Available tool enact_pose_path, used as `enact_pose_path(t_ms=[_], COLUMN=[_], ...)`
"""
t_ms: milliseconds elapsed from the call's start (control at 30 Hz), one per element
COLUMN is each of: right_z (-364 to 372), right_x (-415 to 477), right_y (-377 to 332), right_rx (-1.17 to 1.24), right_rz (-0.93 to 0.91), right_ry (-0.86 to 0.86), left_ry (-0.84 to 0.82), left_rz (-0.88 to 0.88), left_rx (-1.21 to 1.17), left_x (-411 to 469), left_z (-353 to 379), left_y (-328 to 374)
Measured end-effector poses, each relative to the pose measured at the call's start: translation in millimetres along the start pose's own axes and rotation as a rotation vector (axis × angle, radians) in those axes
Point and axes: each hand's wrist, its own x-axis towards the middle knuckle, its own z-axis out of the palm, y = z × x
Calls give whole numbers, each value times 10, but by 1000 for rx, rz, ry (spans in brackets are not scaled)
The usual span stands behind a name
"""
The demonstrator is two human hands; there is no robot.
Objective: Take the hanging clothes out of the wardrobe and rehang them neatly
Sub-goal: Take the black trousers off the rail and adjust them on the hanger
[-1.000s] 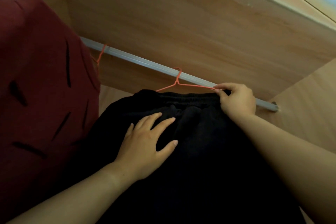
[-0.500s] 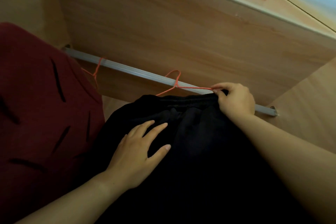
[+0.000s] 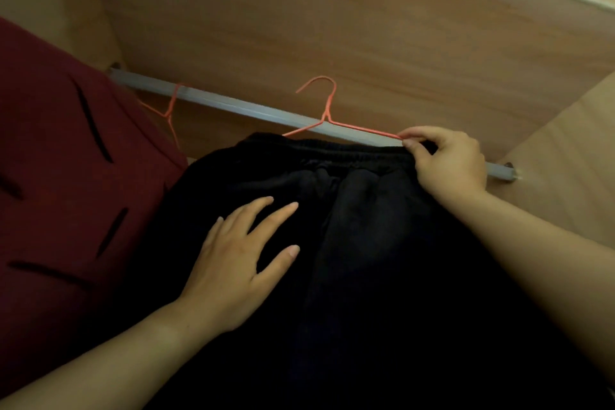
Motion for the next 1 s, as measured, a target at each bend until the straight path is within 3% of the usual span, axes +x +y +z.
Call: enact_pose_path(t_ms=[200,467,700,833,1000], right_z=[-85,-386,-693,-802,-1019], right_x=[-844,-1949,-2701,-3323,-4026], right_y=[256,452,421,443,348], right_rx=[238,515,580,612,566], right_rz=[-28,216,284,367,336], right_ry=[-88,-114,-162,-260,-385], left_ry=[29,70,-192,-411,-379], left_rz=[-2,-53,-41,-62,-236], left_rx=[120,366,560,474,426], left_x=[-422,-988,-1199,-1707,-2626], left_z=[-139,-383,-603,-760,-879], left_y=[25,318,414,507,692])
